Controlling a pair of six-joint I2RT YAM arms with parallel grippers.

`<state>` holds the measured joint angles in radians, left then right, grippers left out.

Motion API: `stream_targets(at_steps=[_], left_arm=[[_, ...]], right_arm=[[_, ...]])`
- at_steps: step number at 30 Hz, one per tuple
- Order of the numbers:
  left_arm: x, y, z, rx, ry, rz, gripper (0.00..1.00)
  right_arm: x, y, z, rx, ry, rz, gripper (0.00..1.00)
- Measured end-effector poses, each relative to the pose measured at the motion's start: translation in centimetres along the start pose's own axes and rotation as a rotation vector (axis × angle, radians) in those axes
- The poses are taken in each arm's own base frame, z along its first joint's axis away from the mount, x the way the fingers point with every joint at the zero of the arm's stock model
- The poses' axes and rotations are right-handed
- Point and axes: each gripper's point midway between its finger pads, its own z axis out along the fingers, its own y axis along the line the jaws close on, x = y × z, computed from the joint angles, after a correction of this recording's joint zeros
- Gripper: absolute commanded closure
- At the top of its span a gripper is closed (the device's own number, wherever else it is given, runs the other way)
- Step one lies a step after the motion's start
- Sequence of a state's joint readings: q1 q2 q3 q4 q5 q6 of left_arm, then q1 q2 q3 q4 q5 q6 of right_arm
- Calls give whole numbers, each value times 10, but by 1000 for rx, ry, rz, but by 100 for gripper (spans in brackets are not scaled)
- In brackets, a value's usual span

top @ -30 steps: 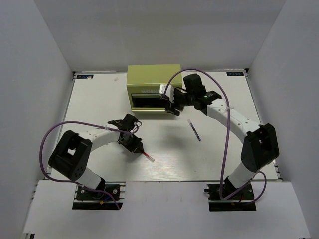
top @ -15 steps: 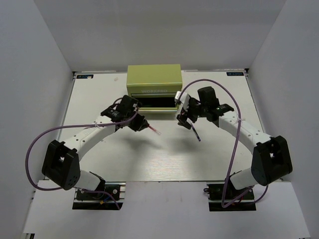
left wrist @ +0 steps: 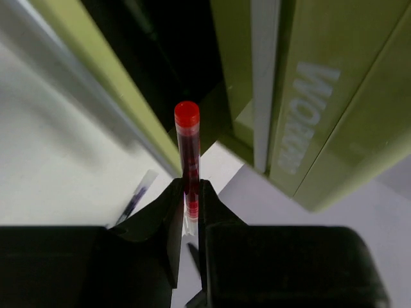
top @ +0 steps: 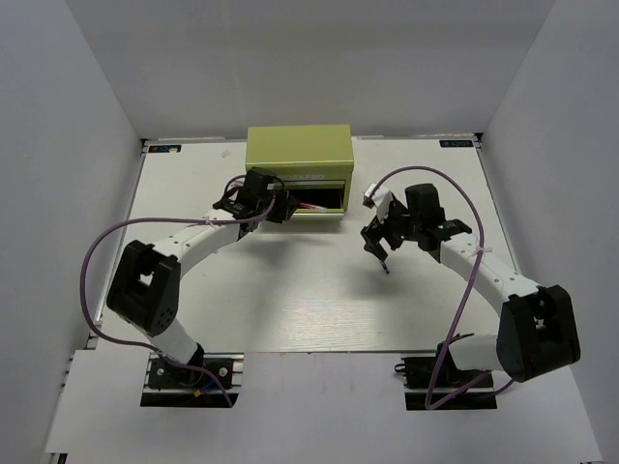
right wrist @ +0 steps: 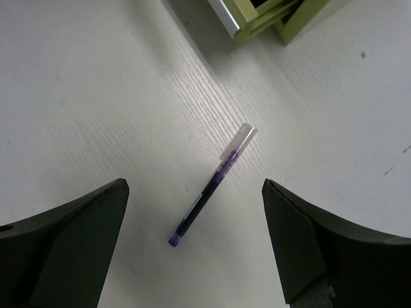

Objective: Sort the stationery into containers
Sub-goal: Place the pen in the drawer, then pick up the pen from the center of the board.

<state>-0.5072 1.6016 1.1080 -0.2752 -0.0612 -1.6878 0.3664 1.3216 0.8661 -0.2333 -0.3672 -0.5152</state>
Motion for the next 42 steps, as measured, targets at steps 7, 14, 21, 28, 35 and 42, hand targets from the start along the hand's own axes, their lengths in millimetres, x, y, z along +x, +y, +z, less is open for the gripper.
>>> stream_targets(at_steps=[7,14,21,28,35,42], left_arm=[[-12,-17,26,44,-65,-115,98],[-17,-14,49,45,-89,-164,59],[-17,-17,50,56,-89,-181,40],[-15,-25,35,86,-74,-160,38],[2,-41,-3,141,3,4,36],[9,-11,-53,156,50,256,24]], right_arm=[[12,-2,-5,20,8,42,10],[18,0,-3,13,22,66,10],[31,-6,9,36,62,122,10],[60,-21,30,105,168,183,23],[73,-35,49,164,258,216,44],[85,-28,63,154,322,208,57]])
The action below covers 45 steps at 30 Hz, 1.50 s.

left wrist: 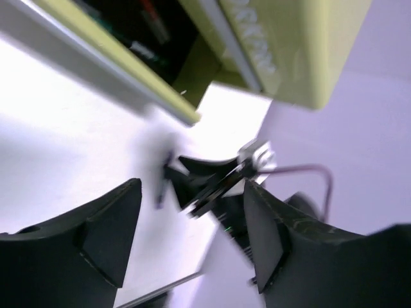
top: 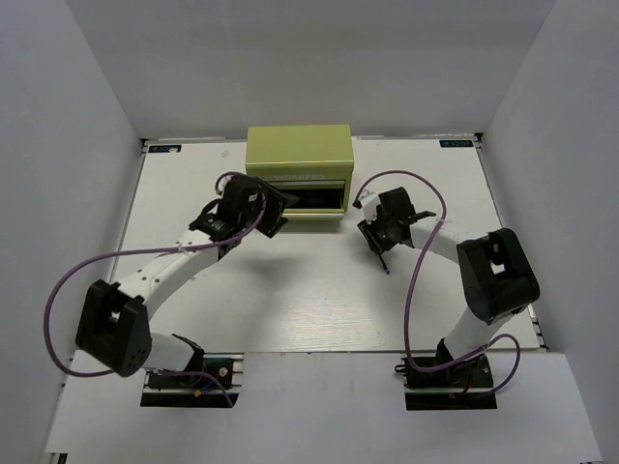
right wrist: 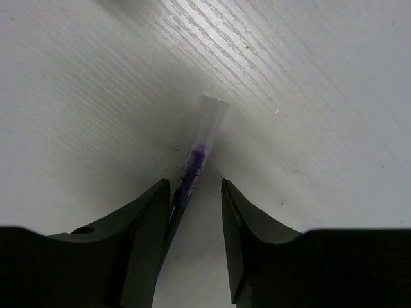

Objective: Sort the stationery into containers
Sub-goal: Pick up the pen from the center of the board, then place the pen in the drawer.

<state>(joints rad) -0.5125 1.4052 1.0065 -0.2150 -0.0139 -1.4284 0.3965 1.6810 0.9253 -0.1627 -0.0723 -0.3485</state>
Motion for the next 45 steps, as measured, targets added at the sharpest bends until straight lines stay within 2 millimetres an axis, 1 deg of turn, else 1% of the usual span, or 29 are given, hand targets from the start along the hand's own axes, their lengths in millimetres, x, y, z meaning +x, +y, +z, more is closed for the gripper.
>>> stream_targets(at_steps=[1,2,3,4,5,7,8,11,13,17,19,21,23,24,26,29,31,32,34,35,37,40,42,44,45], left_arm=[[0,5,-7,-3,1,32,21],[1,11,-16,-1,1,68,21],[1,17,-24,1,-1,97,17],[1,23,-31,4,-2,122,9],[2,29,-39,8,-5,143,8],[2,45,-54,13,-14,168,7],[2,51,-59,14,-19,177,2],[-2,69,-74,11,-44,195,2],[-4,75,-80,9,-58,201,2],[-5,87,-89,4,-72,207,2],[-4,97,-90,-10,-72,207,2],[-3,109,-91,-30,-69,205,2],[-1,120,-91,-53,-64,203,2],[0,125,-91,-62,-61,201,2],[0,131,-91,-75,-58,198,2],[1,131,-92,-75,-58,192,2],[1,132,-93,-77,-58,189,2],[1,132,-93,-80,-57,187,2],[1,135,-94,-88,-55,186,2],[1,135,-95,-90,-55,186,2],[1,136,-99,-89,-56,186,2],[0,135,-106,-79,-68,185,2],[-2,135,-110,-70,-77,178,2],[-2,135,-113,-65,-83,171,2],[-3,137,-115,-66,-85,168,2]], right_arm=[[-1,2,0,-1,0,-5,59],[-1,3,1,-3,1,-9,64],[0,5,1,-4,4,-15,66],[1,7,1,-7,9,-18,70],[2,9,2,-10,15,-23,75],[3,11,2,-16,18,-27,81],[3,12,2,-21,19,-26,86],[3,15,2,-39,17,-33,94],[3,18,2,-64,12,-42,98],[8,33,-5,-160,26,-94,100],[9,43,-13,-226,39,-148,100],[-7,47,-24,-267,3,-226,100],[-41,48,-38,-287,-81,-327,100],[-60,47,-46,-289,-126,-378,100],[-104,48,-65,-284,-236,-487,100],[-167,53,-92,-262,-383,-661,100],[-196,61,-101,-263,-433,-752,100],[-211,65,-101,-259,-458,-795,100],[-235,75,-93,-259,-481,-864,100],[-244,79,-85,-256,-485,-890,100],[-254,88,-66,-268,-474,-928,100],[-253,102,-34,-298,-428,-959,100],[-251,107,-17,-311,-398,-965,99],[-249,109,-6,-314,-378,-966,93],[-247,109,-2,-310,-368,-965,80]])
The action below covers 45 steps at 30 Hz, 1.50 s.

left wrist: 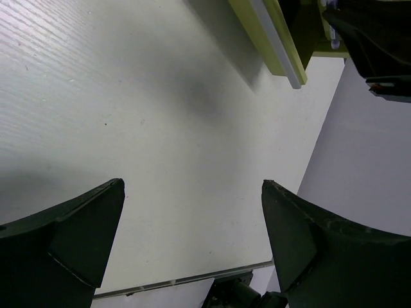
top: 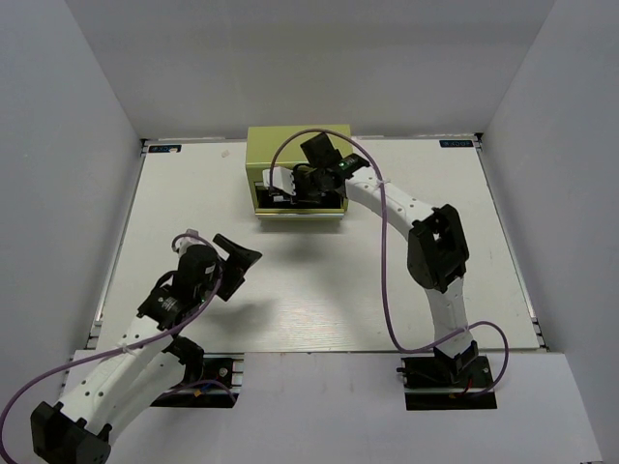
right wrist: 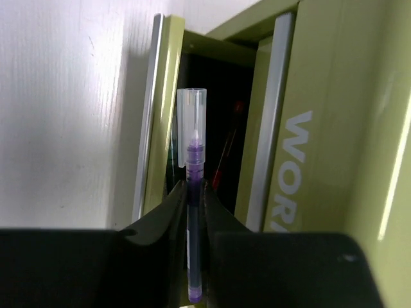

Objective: Sort the stationery into containers
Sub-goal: Place the pen in the drawer, then close the drawer in the storage box.

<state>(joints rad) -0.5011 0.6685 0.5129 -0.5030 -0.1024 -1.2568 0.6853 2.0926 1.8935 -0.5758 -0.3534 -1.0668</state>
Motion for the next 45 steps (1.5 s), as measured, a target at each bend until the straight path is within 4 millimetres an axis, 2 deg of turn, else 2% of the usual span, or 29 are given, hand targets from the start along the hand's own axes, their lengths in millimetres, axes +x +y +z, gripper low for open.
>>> stream_targets(at_steps=[2,3,4,7,9,11,12,13,21,26,29,35,39,45], left_arm=[[0,3,-1,-2,-3,-5,2],[1,5,-1,-8,-4,-7,2],[1,8,-1,-14,-3,-7,2],[1,9,-1,-20,-4,-9,2],[1,9,-1,-23,-5,-10,2],[1,11,1,-31,-4,-9,2],[2,12,2,-38,-2,-9,2],[2,13,3,-42,-1,-9,2],[3,15,7,-60,5,-9,2],[3,15,7,-59,5,-9,2],[3,15,6,-56,4,-10,2],[3,16,6,-59,5,-9,2],[3,16,6,-59,5,-9,2],[3,16,6,-59,5,-9,2]], right_arm=[[6,1,4,0,21,16,68],[9,1,6,3,33,22,57],[12,1,7,7,44,28,50],[16,0,8,18,63,47,44],[16,-3,8,30,63,48,44],[15,-4,8,34,57,46,62],[14,-3,9,28,50,46,98],[12,-1,10,17,39,47,100],[6,56,8,-224,-12,7,100],[11,69,14,-247,22,6,100],[27,66,23,-195,96,29,100],[63,29,41,50,269,113,100],[82,2,41,222,346,135,100],[94,0,40,291,398,158,100]])
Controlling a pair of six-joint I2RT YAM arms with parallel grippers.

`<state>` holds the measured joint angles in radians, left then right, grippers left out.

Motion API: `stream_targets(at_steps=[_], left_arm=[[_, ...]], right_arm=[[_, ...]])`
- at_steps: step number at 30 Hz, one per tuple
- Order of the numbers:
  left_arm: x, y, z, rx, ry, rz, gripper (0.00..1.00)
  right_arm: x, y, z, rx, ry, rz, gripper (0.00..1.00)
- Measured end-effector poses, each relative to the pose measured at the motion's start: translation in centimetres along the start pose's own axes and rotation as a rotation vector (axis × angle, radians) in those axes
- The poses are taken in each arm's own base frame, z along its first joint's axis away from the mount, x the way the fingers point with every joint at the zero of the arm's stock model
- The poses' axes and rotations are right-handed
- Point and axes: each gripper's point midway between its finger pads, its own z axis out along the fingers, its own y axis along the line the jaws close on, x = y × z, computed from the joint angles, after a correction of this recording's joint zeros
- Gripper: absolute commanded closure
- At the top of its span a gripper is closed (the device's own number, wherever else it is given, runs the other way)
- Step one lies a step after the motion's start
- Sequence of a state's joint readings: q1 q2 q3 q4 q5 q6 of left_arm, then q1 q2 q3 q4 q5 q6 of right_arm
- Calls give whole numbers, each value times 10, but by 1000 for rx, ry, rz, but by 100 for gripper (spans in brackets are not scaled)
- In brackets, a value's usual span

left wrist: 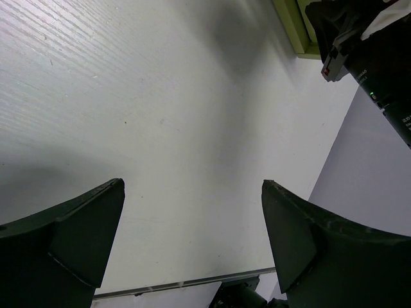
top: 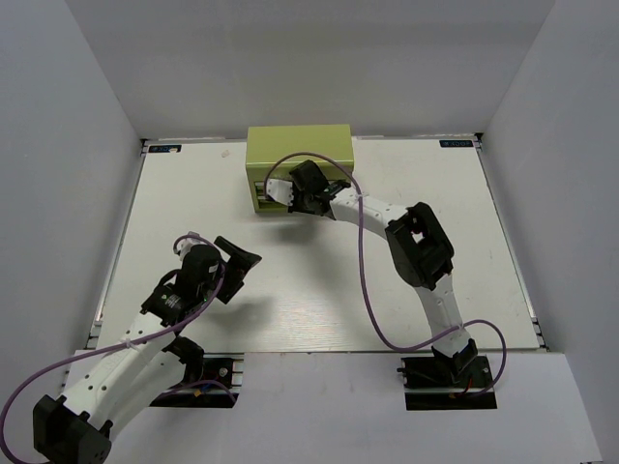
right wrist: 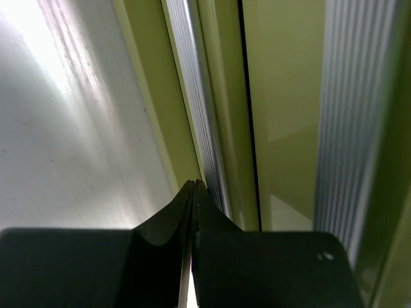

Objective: Sort the stationery into containers
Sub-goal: Close the drawer in the storage box, then reset both arms

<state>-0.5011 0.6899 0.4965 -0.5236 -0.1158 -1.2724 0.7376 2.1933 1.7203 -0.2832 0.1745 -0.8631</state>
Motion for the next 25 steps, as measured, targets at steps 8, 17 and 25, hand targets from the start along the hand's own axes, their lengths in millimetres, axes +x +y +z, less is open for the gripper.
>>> stream_targets(at_steps=[8,17,25], left_arm=[[-1,-2,-2,15,-4,18,0],[-8,-24,-5,88,-21,147,0],[-15,-57,-3,176,-33,262,0]], right_arm=[[-7,30,-39,-157,-134,84,69],[-57,-9,-182,-90,-405,400,10],[-9,-23,-217,132,-345,563,10]])
